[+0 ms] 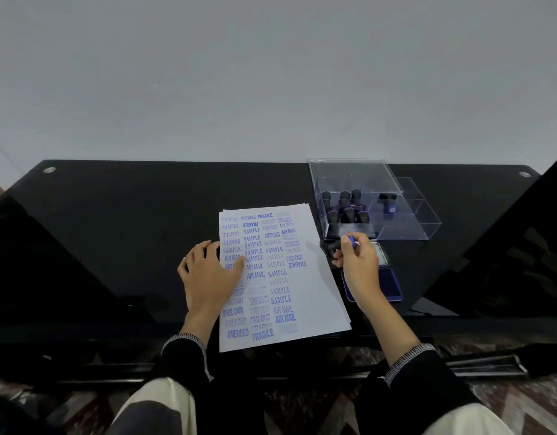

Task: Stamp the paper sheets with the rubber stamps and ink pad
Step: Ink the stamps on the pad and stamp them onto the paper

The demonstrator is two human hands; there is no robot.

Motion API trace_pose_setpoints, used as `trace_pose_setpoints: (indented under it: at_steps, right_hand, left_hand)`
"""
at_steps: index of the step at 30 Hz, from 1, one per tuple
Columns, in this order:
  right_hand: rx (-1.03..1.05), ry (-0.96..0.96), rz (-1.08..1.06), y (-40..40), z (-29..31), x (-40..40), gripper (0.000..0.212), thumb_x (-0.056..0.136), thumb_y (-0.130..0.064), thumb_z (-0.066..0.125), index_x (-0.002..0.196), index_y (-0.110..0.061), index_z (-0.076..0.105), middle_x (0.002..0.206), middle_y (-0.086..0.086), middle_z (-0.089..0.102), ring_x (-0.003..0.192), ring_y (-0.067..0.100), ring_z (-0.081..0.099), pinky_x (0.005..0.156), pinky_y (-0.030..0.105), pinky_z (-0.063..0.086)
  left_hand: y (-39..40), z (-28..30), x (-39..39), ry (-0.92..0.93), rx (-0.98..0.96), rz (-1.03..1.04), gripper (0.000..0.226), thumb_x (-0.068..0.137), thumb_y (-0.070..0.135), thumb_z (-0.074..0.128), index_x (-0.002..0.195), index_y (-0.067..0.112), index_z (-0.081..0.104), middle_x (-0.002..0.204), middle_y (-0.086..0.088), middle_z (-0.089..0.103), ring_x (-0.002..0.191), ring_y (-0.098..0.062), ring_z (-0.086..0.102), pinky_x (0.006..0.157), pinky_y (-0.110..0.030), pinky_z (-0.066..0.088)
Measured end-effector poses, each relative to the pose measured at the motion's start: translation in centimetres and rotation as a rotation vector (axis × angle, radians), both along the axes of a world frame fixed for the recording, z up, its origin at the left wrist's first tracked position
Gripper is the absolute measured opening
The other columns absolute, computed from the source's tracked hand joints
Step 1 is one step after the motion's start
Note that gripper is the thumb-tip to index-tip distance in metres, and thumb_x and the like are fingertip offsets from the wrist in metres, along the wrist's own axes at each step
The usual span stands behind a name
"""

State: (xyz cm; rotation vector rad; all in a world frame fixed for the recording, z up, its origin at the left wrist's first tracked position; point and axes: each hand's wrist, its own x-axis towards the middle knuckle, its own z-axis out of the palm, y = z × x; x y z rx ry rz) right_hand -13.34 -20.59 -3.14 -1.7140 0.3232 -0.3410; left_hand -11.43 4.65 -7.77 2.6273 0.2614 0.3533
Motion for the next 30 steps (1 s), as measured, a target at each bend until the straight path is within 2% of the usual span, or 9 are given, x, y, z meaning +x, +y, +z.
trace_pose_setpoints:
  at_steps: [6,11,15,17,19,21,24,27,30]
  right_hand:
    - [0.010,-0.038,-0.027,-0.7,1.0,-1.4,0.014,0.099,-0.017,0.050,0.109,-0.008,0.054,0.083,0.013,0.062,0.065,0.010,0.057,0.056,0.011,0.048]
    - [-0.094,0.002,-0.019,-2.7,1.2,-2.9,0.010,0.098,-0.018,0.053,0.103,-0.010,0.055,0.089,0.011,0.068,0.067,0.009,0.062,0.056,0.009,0.046]
    - [-0.085,0.010,-0.044,-4.3,1.2,-3.8,0.006,0.094,-0.013,0.058,0.096,-0.018,0.054,0.093,0.015,0.064,0.071,0.017,0.065,0.058,0.015,0.052]
    - [-0.110,0.017,-0.068,-4.9,1.1,-4.0,0.014,0.090,-0.012,0.062,0.090,-0.022,0.052,0.092,0.018,0.063,0.077,0.032,0.064,0.066,0.029,0.057]
    - [-0.121,0.035,-0.079,-5.2,1.0,-4.3,0.018,0.088,-0.012,0.066,0.086,-0.021,0.051,0.088,0.013,0.065,0.078,0.030,0.064,0.074,0.040,0.057]
    - [-0.118,0.044,-0.091,-5.6,0.8,-4.5,0.018,0.086,-0.013,0.069,0.086,-0.016,0.051,0.086,0.004,0.066,0.076,0.017,0.062,0.073,0.033,0.055]
    - [-0.118,0.032,-0.130,-6.3,0.7,-4.7,0.019,0.085,-0.013,0.071,0.088,-0.008,0.052,0.084,-0.002,0.062,0.074,0.004,0.057,0.062,0.009,0.046]
    - [-0.150,0.030,-0.174,-7.3,0.8,-4.4,0.020,0.084,-0.013,0.070,0.084,-0.008,0.051,0.081,-0.002,0.059,0.075,0.005,0.055,0.058,0.004,0.040]
    - [-0.190,0.031,-0.172,-8.6,1.3,-3.4,0.019,0.085,-0.015,0.070,0.085,-0.008,0.052,0.081,-0.001,0.059,0.075,0.006,0.055,0.059,0.003,0.039]
  left_hand:
    - [-0.4,0.2,-0.1,0.036,0.049,-0.013,0.067,0.091,0.057,0.051,0.145,0.020,0.037,0.146,-0.006,0.040,0.139,-0.027,0.031,0.116,-0.049,0.018]
    - [-1.1,0.7,-0.5,0.143,0.135,-0.064,0.053,0.100,0.048,0.037,0.147,0.023,0.038,0.157,-0.009,0.025,0.147,-0.032,0.014,0.119,-0.053,0.010]
    - [-3.7,1.6,-0.6,0.095,0.133,-0.079,0.038,0.101,0.029,0.041,0.136,0.019,0.051,0.155,-0.009,0.028,0.147,-0.031,0.016,0.118,-0.054,0.008]
    - [-5.6,1.9,-0.7,0.028,0.079,-0.139,0.032,0.100,0.023,0.044,0.128,0.020,0.059,0.151,-0.006,0.037,0.143,-0.026,0.026,0.118,-0.050,0.012]
    - [-7.5,2.1,-0.8,-0.042,-0.022,-0.242,0.027,0.098,0.018,0.048,0.118,0.018,0.066,0.140,-0.004,0.051,0.134,-0.023,0.040,0.116,-0.045,0.022]
    - [-9.3,2.1,-0.8,-0.083,-0.154,-0.355,0.023,0.096,0.015,0.053,0.114,0.016,0.068,0.130,-0.002,0.059,0.124,-0.021,0.050,0.111,-0.040,0.033]
    - [-11.6,2.2,-0.6,-0.049,-0.303,-0.481,0.025,0.098,0.016,0.054,0.121,0.018,0.062,0.131,0.001,0.058,0.123,-0.017,0.050,0.105,-0.026,0.037]
    - [-13.5,2.5,0.2,0.004,-0.335,-0.553,0.032,0.101,0.018,0.050,0.133,0.020,0.053,0.137,0.003,0.051,0.127,-0.013,0.045,0.101,-0.019,0.033]
    - [-14.8,2.5,1.6,-0.047,-0.307,-0.591,0.036,0.102,0.020,0.048,0.137,0.021,0.047,0.141,0.004,0.047,0.127,-0.010,0.043,0.104,-0.023,0.037]
